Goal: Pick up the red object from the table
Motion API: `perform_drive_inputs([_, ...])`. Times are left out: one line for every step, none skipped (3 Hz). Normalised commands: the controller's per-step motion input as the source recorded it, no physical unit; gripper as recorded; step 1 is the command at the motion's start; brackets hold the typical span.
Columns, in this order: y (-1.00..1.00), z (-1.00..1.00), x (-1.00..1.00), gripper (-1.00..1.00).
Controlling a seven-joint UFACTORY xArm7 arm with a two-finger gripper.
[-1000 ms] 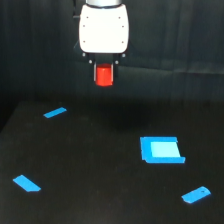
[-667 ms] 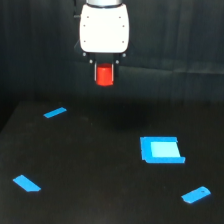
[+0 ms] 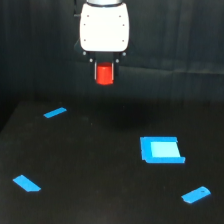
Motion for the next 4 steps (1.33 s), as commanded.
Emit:
perform_drive_inputs([0.05, -0.08, 0.07, -0.93])
perform_drive_inputs([0.10, 0.06, 0.15, -0.95])
perform_drive_inputs([-0.03, -0.03, 0.07, -0.99])
perform_drive_inputs([0.00, -0.08, -0.03, -0.99])
